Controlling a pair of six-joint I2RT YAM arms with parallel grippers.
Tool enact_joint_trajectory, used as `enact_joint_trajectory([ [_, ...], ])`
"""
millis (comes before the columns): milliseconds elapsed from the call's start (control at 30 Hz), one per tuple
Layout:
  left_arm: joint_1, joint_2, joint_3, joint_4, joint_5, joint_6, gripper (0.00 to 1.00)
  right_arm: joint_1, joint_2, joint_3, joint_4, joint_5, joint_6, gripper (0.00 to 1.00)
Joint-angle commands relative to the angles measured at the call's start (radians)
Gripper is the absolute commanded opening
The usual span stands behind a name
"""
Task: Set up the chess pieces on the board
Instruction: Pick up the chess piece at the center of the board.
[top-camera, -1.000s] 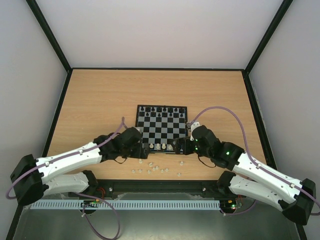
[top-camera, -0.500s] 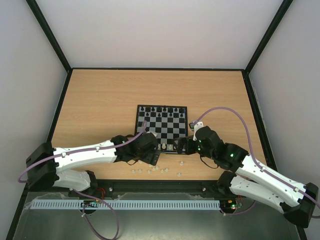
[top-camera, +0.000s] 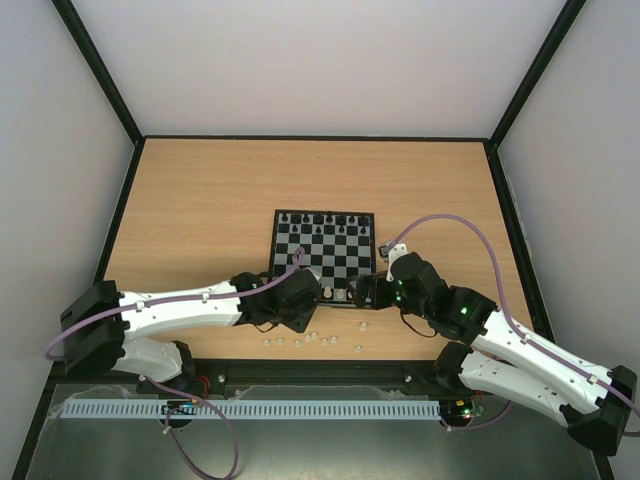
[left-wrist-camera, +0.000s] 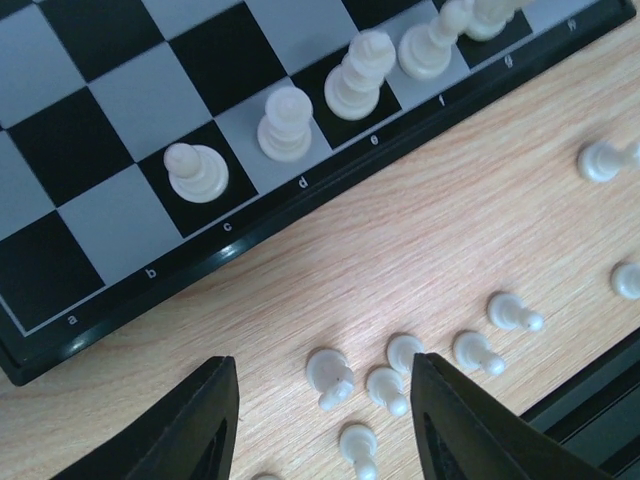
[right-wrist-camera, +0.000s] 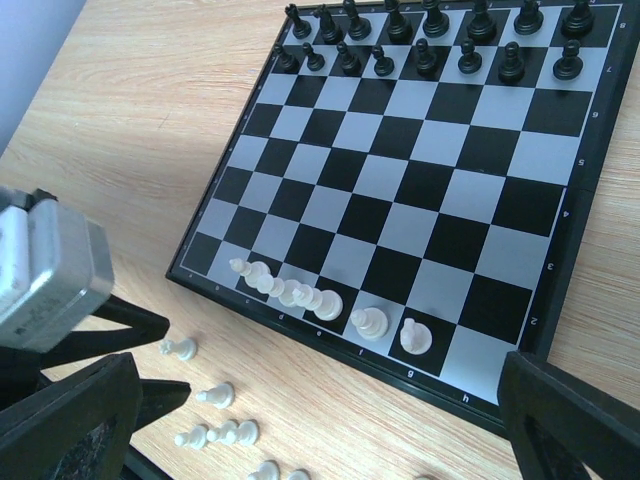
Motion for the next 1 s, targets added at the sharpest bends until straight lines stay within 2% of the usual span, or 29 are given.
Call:
enact_joint_trajectory([
  [0,-0.012,0.031,-0.02,0.007,0.045,0.024,0.48,-0.003,-0.007,0.017,-0.034,0.016,0.007,0.98],
  [467,-0.013,0.061,-0.048,0.019,0.094,0.037,0.28,-0.003,-0.004,0.011,-0.026,0.012,0.003,0.98],
  [967,-0.012,0.112,-0.06,0.044,0.103,0.028,0.27,-0.002,-0.011,0.005,-0.02,0.003,0.003,0.98],
])
